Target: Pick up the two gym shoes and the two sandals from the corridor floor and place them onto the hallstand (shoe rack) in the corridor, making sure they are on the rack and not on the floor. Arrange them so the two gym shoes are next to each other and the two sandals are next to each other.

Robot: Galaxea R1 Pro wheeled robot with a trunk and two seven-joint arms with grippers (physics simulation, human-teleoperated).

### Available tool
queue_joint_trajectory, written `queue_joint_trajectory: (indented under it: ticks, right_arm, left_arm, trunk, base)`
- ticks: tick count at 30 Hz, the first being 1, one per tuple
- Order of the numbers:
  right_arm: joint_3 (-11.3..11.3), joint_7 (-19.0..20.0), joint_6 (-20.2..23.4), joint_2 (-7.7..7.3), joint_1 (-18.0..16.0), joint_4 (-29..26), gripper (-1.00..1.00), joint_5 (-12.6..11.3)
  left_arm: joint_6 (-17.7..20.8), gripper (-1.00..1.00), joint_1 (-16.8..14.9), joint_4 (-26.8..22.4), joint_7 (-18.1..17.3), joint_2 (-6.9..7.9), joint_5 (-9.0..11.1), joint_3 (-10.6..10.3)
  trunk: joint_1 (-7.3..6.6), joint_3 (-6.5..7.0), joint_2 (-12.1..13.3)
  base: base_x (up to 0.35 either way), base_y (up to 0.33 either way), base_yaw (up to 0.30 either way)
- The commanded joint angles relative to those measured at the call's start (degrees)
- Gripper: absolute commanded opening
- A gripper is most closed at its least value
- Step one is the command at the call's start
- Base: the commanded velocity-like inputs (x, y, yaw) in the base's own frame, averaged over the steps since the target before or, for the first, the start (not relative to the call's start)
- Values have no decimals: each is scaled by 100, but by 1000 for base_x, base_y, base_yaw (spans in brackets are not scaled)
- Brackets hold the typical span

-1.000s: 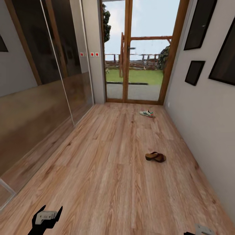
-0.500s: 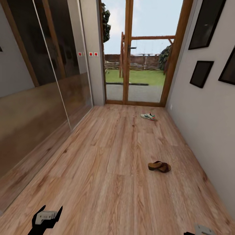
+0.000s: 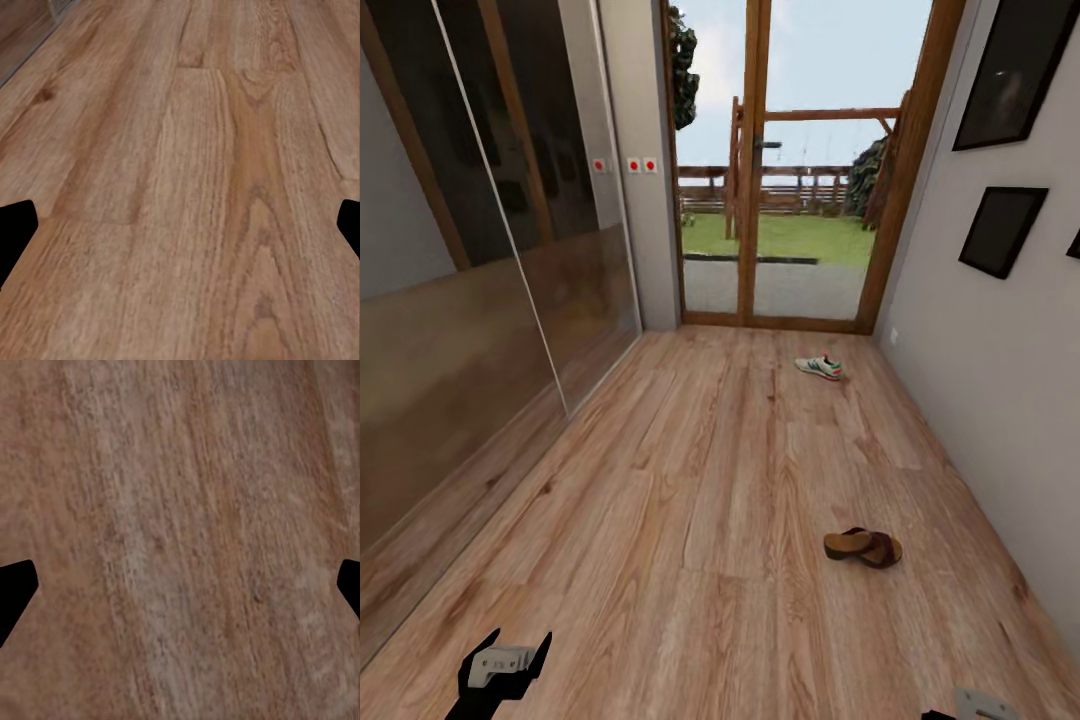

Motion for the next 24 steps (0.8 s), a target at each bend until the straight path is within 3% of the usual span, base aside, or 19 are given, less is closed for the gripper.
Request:
queue_joint_trajectory:
  ticks: [1,24]
  right_arm:
    - [0,0,0,0,0,0,100,0]
    - [0,-3,0,11,0,0,100,0]
  left_arm:
    - [0,100,0,0,0,0,0,0]
    - [-4,100,0,-4,0,0,0,0]
  trunk:
    - [0,0,0]
    - [0,0,0]
  base:
    - [347,0,0]
    - [334,0,0]
